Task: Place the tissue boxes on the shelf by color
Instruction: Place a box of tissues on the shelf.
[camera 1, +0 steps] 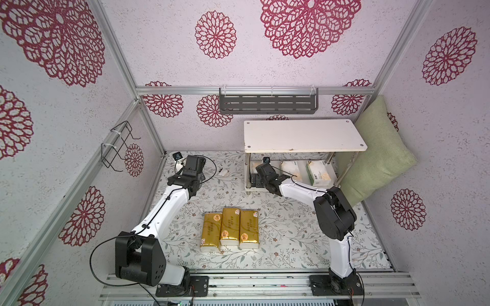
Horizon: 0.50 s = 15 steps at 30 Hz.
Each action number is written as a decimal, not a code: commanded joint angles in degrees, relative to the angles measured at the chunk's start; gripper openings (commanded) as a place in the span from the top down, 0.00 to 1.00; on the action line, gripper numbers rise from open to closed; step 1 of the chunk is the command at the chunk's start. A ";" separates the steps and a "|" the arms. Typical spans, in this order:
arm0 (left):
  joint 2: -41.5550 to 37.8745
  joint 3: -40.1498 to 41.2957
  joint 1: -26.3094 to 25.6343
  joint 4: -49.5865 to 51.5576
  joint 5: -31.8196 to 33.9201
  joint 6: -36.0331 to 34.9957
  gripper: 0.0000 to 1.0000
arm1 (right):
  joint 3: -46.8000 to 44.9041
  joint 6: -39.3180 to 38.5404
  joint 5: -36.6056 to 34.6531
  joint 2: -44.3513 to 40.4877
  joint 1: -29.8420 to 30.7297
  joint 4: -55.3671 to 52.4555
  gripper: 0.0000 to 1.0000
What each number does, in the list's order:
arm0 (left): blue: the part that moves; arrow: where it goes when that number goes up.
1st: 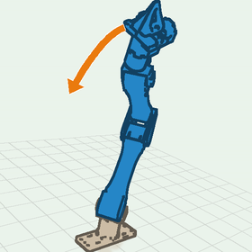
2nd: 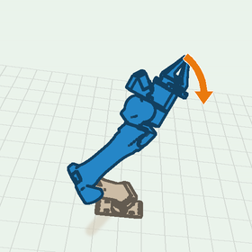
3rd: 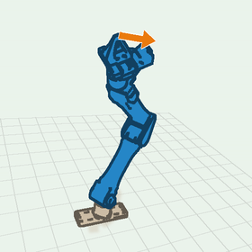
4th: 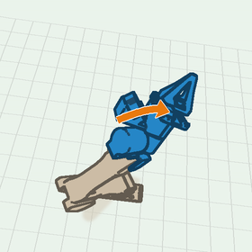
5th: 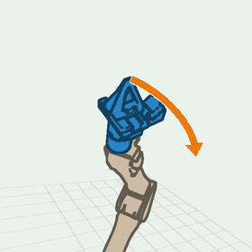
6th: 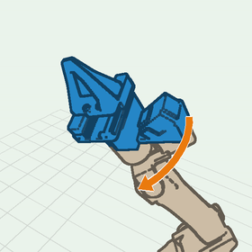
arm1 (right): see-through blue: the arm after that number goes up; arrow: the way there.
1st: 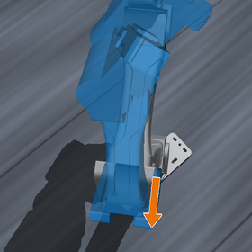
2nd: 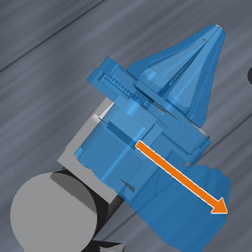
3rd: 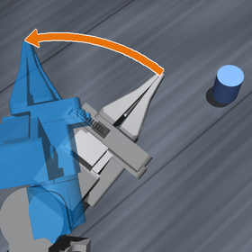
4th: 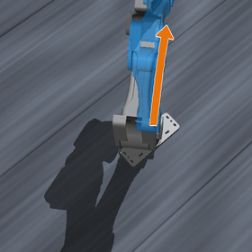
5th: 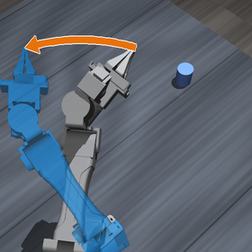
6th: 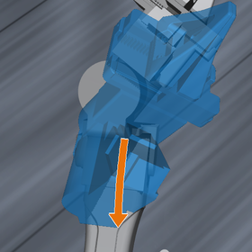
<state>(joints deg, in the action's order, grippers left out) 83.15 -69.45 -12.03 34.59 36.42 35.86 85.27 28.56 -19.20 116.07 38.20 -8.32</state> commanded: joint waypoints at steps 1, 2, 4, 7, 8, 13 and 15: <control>-0.61 0.47 -0.58 -0.31 -0.28 0.43 0.03 | 1.83 1.04 0.57 -0.88 -0.14 1.58 0.01; -0.54 0.46 -0.61 -0.31 -0.38 0.49 0.03 | 1.66 1.25 0.55 -1.09 -0.14 1.68 0.01; -0.49 0.48 -0.60 -0.40 -0.42 0.50 0.03 | 1.48 1.76 1.02 -1.50 -0.23 1.96 0.01; -0.60 0.54 -0.71 -0.31 -0.43 0.49 0.03 | 1.01 2.78 1.77 -2.49 -0.38 2.77 0.01; -0.65 0.54 -0.71 -0.32 -0.47 0.51 0.03 | 0.80 2.97 1.97 -2.89 -0.44 3.01 0.01; -0.72 0.63 -0.70 -0.31 -0.39 0.47 0.03 | 0.40 3.28 1.97 -4.31 -0.66 3.48 0.01; -0.72 0.54 -0.71 -0.31 -0.42 0.48 0.03 | 0.20 3.52 2.11 -4.68 -0.70 3.39 0.01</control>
<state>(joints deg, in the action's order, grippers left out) 83.15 -69.38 -12.10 34.59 36.42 35.88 85.27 30.68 -17.78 115.96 37.74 -7.29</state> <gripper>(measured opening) 0.974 0.991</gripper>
